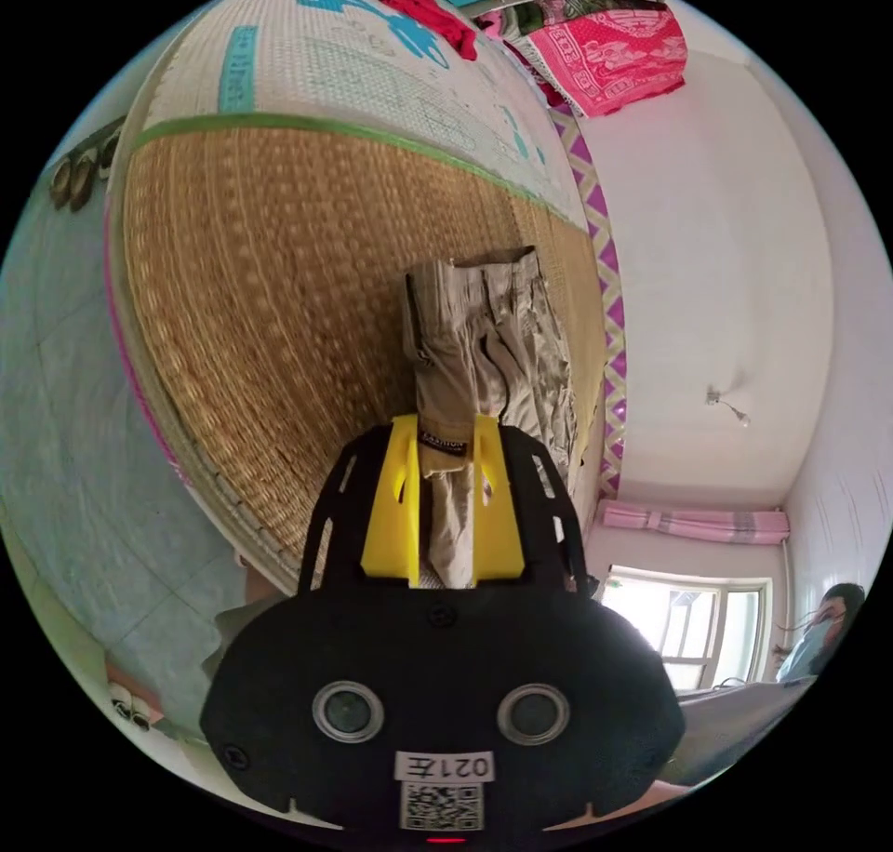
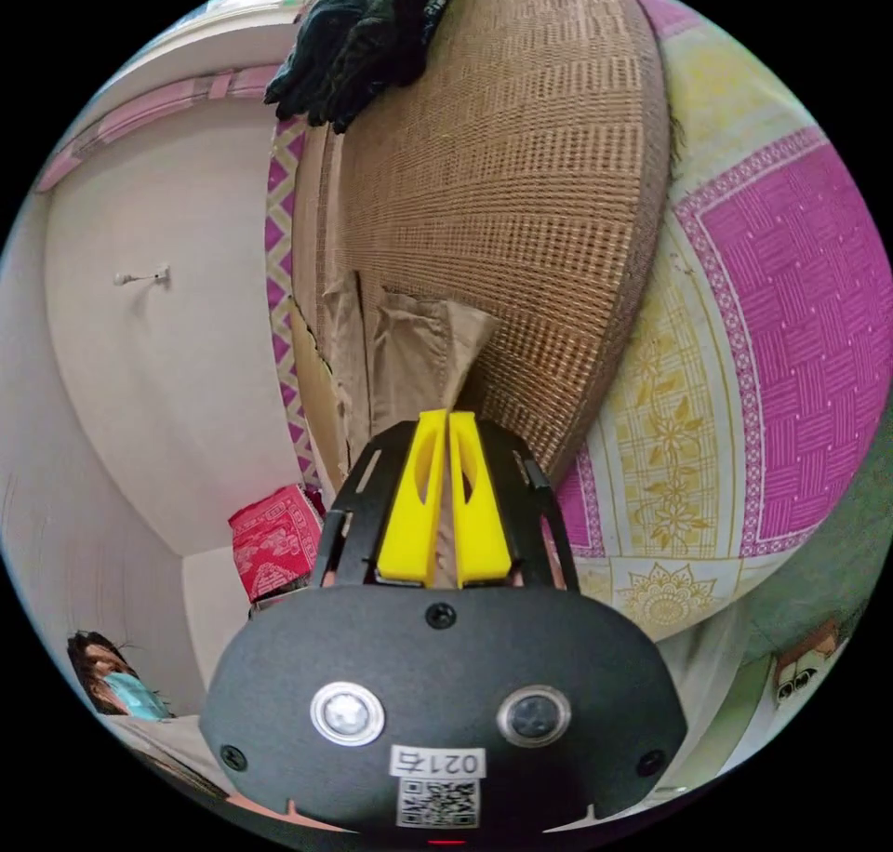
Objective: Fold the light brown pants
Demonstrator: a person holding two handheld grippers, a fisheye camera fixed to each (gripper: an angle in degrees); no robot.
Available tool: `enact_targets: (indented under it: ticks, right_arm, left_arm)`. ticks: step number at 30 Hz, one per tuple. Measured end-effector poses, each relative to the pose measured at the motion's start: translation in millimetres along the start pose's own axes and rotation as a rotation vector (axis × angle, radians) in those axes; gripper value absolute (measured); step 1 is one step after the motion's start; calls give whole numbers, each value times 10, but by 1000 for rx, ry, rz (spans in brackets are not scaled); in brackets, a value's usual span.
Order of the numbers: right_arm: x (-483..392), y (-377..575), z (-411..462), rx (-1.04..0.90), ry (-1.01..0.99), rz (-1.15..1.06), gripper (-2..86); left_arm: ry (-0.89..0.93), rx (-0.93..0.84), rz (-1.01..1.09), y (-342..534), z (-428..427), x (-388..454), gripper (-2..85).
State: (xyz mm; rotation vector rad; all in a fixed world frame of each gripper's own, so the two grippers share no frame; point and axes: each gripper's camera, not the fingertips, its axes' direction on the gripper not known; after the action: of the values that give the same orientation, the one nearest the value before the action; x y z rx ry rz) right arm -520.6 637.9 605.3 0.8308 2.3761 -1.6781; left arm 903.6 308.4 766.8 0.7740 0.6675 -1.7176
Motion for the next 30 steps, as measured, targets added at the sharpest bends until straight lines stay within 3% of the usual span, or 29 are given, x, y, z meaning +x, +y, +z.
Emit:
enact_targets:
  ticks: [8,15,22,27,30]
  right_arm:
    - [-1548,-479,673,-145,-83,-180,-6]
    - [-2887,-1406,2493,-254,62,-337,-5]
    - [-2975,-2147,4430,-270,225,-254,-4]
    - [-2794,-2287,5063,-274,303,-227,1]
    - [-2633,-2327,5236,-303,281,-244,13]
  left_arm:
    - [-245,-302,226,-1081,85,1680,79]
    - [-419,-559,377,-2669,1148,3170,70]
    - [-555,-589,334,-3942,2604,3754,60]
    - [-679,-659,330,-4394,3349,3855,57]
    - [-662,-701,334,-4508,3473,3742,62]
